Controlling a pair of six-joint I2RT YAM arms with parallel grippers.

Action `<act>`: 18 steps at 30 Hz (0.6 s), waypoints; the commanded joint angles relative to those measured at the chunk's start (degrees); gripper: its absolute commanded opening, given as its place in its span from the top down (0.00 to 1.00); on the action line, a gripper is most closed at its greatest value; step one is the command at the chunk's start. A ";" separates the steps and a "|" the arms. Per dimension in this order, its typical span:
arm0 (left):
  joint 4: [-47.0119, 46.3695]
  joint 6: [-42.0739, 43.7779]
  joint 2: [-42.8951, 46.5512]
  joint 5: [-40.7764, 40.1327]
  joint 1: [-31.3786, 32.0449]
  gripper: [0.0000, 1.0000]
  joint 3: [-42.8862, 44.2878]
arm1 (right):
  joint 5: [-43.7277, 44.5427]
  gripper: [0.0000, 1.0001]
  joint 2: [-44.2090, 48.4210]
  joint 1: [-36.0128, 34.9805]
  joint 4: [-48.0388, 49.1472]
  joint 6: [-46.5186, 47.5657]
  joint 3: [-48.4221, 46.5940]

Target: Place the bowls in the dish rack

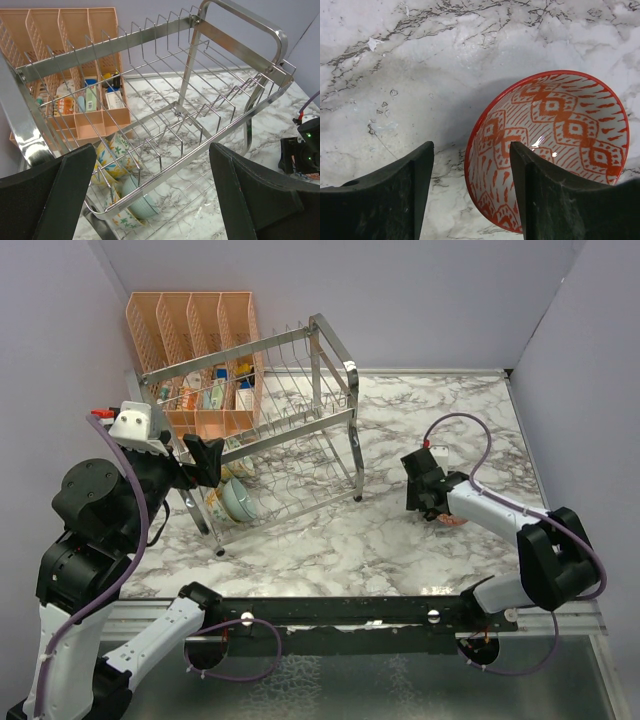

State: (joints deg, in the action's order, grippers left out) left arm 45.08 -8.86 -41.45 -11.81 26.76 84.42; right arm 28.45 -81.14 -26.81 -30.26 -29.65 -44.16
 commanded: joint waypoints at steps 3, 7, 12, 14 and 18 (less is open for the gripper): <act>-0.41 0.56 0.76 -0.45 0.22 0.01 -0.38 | 0.49 0.55 0.43 1.32 3.53 0.40 0.32; -0.40 0.55 0.84 -0.49 0.22 0.01 -0.66 | 1.22 0.68 0.08 1.58 3.04 0.83 0.30; -0.34 0.46 0.89 -0.40 0.22 0.01 -0.54 | 0.30 0.68 -1.01 1.93 3.28 1.42 -0.02; -0.31 0.43 1.08 -0.49 0.22 0.01 -0.50 | 0.26 0.69 -1.47 2.02 3.33 1.77 -0.25; 0.21 0.31 1.24 -0.66 0.22 0.01 -0.11 | 0.29 0.92 -1.99 2.27 3.28 1.92 -0.49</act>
State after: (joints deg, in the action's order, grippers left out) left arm 45.19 -8.86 -41.01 -11.81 26.76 84.03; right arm 28.40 -82.19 -25.21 -28.58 -28.14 -44.14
